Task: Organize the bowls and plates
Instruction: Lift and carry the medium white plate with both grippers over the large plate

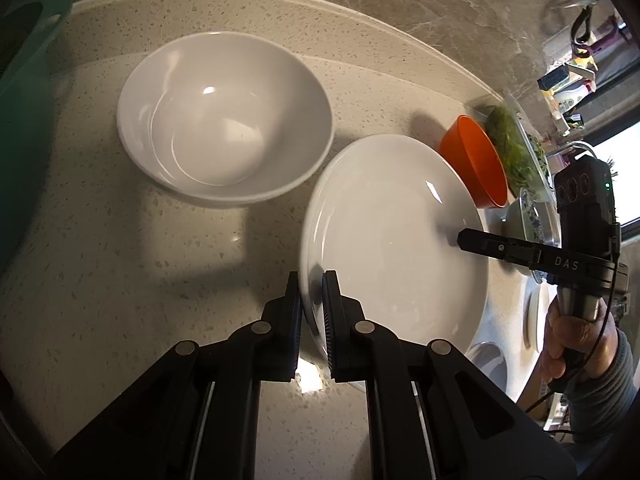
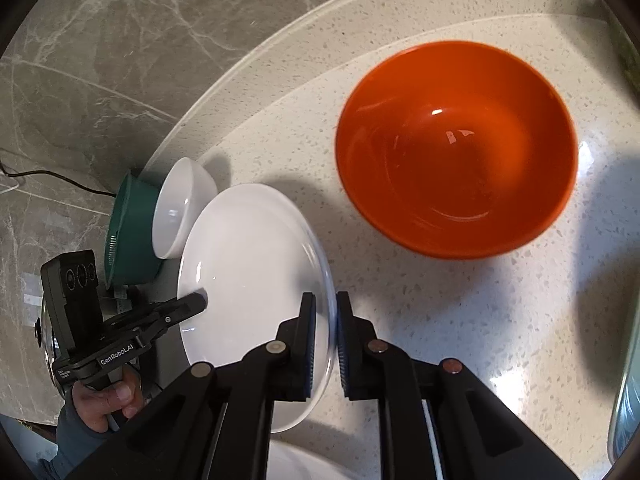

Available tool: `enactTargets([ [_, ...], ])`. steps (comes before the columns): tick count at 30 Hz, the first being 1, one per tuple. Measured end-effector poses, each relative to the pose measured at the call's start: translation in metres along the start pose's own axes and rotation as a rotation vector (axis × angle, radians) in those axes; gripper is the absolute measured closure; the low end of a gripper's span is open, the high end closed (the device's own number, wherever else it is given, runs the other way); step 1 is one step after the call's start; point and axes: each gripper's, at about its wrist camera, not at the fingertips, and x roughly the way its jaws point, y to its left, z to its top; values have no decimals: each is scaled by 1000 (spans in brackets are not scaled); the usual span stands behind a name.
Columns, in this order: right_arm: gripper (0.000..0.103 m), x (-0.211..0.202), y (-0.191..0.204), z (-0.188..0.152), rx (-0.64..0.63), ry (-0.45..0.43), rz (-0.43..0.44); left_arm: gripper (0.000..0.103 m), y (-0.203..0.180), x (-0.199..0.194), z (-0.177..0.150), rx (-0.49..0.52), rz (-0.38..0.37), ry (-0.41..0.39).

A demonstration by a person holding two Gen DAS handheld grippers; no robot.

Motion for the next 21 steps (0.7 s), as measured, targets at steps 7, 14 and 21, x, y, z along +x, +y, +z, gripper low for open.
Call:
enactTargets([
  [7,89,-23,7,-15,-5,-28,5,95,-21,-26,-14,37,0,-18],
  [14,89,-52,12,-39,-9,-57,13,95,-44,-52,-35,65,-11,-30],
  [21,89,-80,12,-78,0,-85,22,95,-67,-72,-72,98,-39,-18],
])
